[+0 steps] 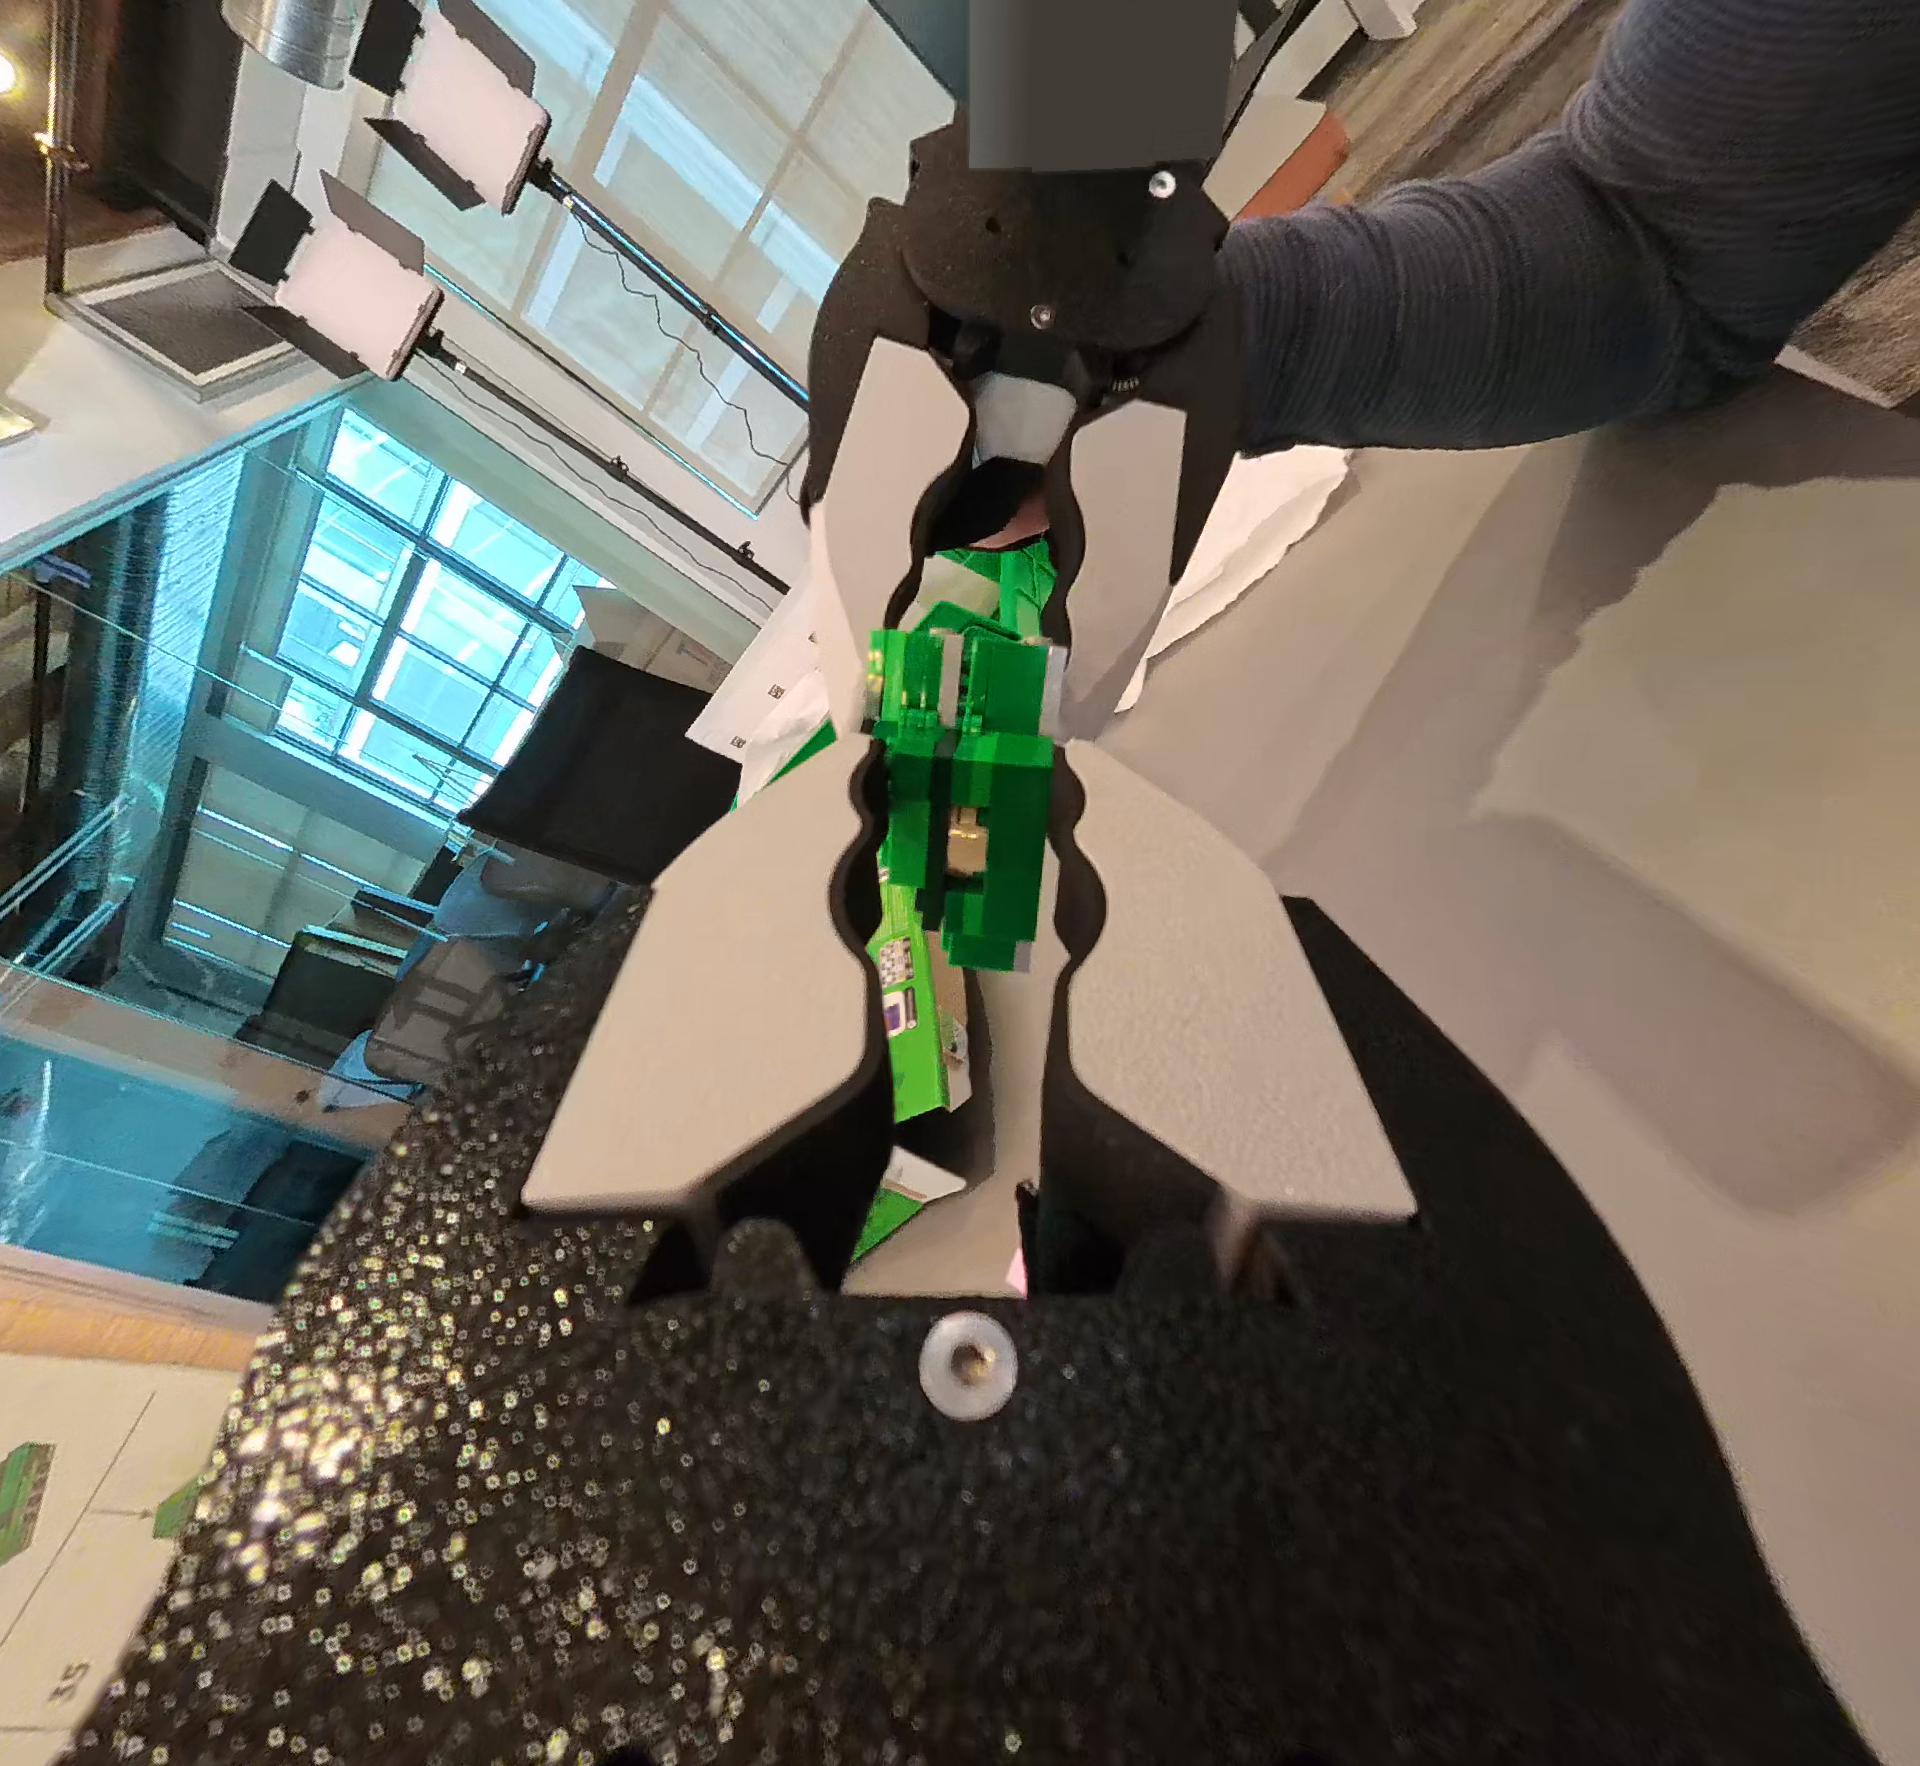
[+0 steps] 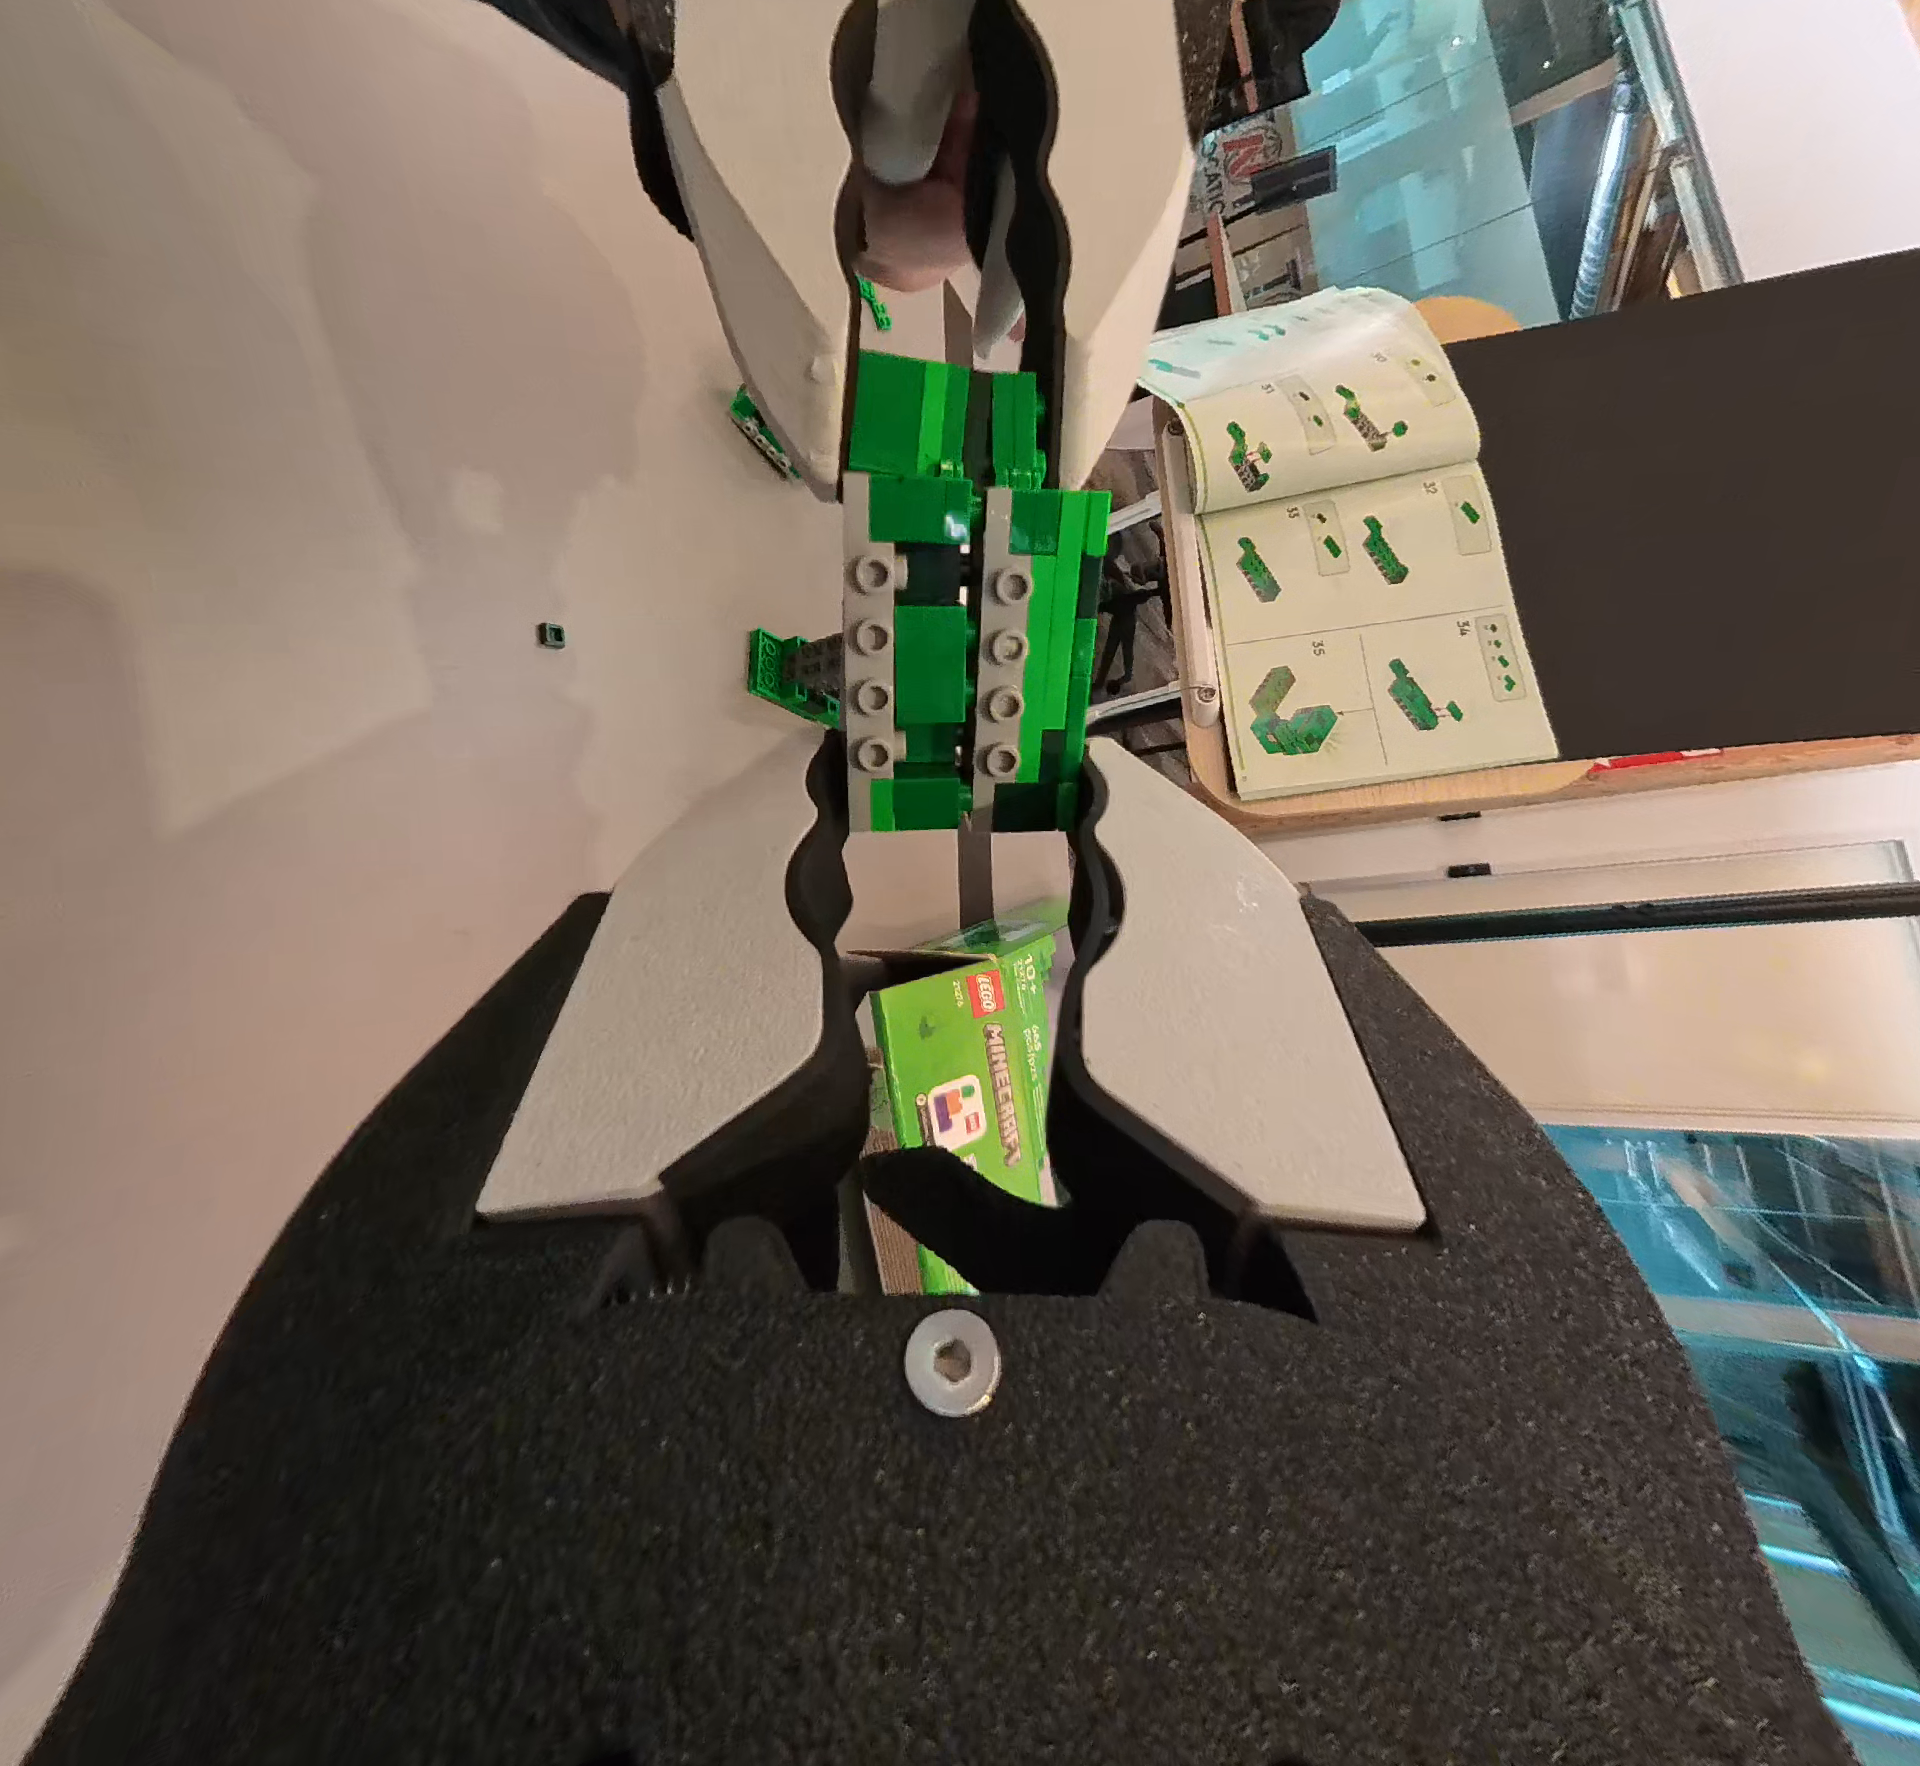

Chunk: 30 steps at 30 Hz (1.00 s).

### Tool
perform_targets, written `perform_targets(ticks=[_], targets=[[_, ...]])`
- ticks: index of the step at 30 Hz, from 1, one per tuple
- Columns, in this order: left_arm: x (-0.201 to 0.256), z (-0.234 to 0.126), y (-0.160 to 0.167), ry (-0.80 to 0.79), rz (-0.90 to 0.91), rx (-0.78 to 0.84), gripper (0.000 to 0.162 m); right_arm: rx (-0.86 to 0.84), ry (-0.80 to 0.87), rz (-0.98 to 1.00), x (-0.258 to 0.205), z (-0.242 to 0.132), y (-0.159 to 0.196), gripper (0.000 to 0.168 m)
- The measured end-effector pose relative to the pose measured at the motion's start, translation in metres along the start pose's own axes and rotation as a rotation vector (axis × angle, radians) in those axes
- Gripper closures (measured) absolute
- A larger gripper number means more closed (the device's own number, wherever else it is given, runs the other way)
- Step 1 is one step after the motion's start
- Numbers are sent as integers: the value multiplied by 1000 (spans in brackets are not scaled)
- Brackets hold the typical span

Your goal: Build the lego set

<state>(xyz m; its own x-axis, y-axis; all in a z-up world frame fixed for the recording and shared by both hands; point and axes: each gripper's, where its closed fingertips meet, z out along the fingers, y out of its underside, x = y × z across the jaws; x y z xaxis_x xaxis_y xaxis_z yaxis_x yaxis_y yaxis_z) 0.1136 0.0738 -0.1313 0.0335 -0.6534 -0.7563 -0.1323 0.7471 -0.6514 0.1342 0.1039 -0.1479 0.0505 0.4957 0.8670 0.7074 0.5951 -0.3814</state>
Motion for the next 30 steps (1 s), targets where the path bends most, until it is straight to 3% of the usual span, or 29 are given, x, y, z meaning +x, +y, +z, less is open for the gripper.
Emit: perform_targets(ticks=[1,12,21,30], targets=[[0,0,0,-2,8,-3,132,-3,2,-3,0,0,0,129],[-6,4,3,-76,125,-123,133,-133,134,-105,13,3,10,128],[-6,-2,-14,-88,170,-62,133,-1,150,-89,15,-5,-9,124],[-1,-12,-35,-13,45,157,133,228,54,24,10,-22,-36,127]])
